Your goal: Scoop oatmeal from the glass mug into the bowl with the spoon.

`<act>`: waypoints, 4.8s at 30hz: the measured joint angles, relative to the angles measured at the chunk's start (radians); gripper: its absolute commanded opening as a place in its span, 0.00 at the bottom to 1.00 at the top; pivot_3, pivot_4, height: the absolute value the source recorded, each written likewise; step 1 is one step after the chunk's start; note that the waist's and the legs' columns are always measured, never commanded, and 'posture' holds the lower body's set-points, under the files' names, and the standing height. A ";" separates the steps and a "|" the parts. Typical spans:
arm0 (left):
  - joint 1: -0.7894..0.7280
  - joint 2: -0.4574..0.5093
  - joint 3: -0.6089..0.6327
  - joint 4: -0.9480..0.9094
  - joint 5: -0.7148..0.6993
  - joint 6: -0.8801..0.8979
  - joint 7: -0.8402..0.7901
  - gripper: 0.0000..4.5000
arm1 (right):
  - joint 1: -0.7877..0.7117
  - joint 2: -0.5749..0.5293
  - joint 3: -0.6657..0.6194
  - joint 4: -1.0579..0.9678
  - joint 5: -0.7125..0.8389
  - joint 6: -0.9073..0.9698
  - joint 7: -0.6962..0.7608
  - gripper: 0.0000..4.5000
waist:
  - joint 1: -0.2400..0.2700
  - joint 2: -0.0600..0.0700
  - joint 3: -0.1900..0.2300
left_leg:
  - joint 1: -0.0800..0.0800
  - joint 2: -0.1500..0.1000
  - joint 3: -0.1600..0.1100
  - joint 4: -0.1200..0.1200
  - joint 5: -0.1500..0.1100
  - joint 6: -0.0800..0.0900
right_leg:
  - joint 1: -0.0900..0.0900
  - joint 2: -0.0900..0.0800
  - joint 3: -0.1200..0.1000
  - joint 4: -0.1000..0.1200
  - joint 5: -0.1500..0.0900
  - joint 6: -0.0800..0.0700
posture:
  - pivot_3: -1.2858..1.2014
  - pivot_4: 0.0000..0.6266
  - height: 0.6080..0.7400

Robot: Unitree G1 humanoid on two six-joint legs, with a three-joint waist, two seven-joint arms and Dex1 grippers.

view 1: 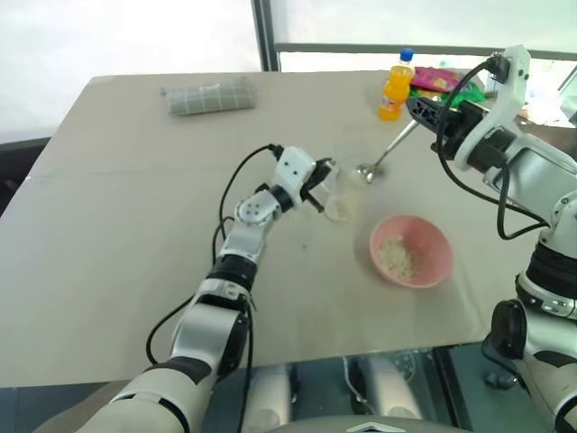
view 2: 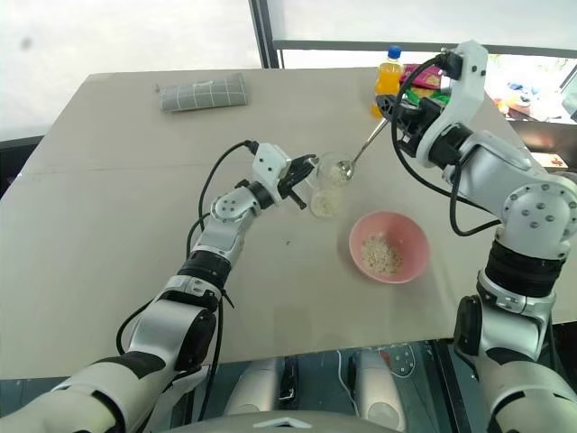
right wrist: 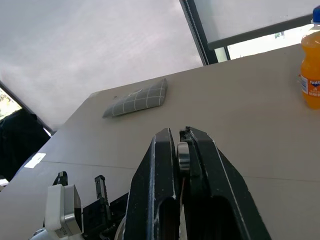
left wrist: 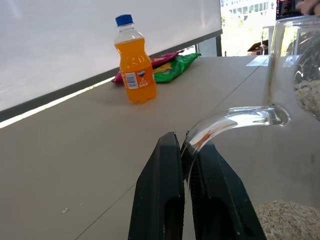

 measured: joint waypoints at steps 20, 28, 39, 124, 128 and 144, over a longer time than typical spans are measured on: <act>-0.007 -0.005 0.003 0.015 0.000 -0.005 -0.004 0.01 | 0.020 0.032 -0.007 0.042 0.016 -0.024 -0.048 0.00 | 0.001 0.000 0.000 | 0.000 0.000 0.000 0.000 0.000 0.000 | 0.000 0.000 0.000 0.000 0.000 0.000 | 0.52 0.24 1.00; -0.007 -0.005 0.003 0.015 0.000 -0.005 -0.008 0.01 | 0.020 0.079 -0.072 0.083 0.118 -0.041 -0.171 0.00 | 0.001 0.000 0.000 | 0.000 0.000 0.000 0.000 0.000 0.000 | 0.000 0.000 0.000 0.000 0.000 0.000 | 0.52 0.24 1.00; -0.006 -0.004 0.005 0.015 -0.002 -0.005 -0.010 0.01 | 0.126 0.136 -0.127 0.101 0.441 -0.164 -0.462 0.00 | 0.000 0.000 0.000 | 0.000 0.000 0.000 0.000 0.000 0.000 | 0.000 0.000 0.000 0.000 0.000 0.000 | 0.52 0.24 1.00; -0.014 -0.056 0.051 0.113 -0.077 0.006 -0.118 0.01 | 0.819 -0.272 -0.187 -0.352 0.794 -0.479 -0.395 0.00 | 0.003 0.000 -0.001 | 0.003 0.000 -0.008 0.005 0.000 0.000 | 0.005 0.001 0.002 0.000 0.000 0.000 | 0.52 0.24 1.00; -0.014 -0.053 0.051 0.113 -0.077 0.006 -0.119 0.01 | 0.802 -0.399 -0.158 -0.353 0.736 -0.439 -0.343 0.00 | 0.005 -0.001 -0.001 | 0.003 0.000 -0.008 0.006 0.000 0.001 | 0.006 0.001 0.001 0.000 0.000 0.000 | 0.52 0.24 1.00; -0.014 -0.059 0.052 0.114 -0.077 0.004 -0.117 0.01 | 0.593 -0.749 0.023 -0.462 0.200 -0.303 0.034 0.00 | 0.011 -0.001 0.000 | 0.002 0.000 -0.010 0.008 -0.001 0.001 | 0.007 0.001 0.000 -0.001 0.000 0.000 | 0.52 0.24 1.00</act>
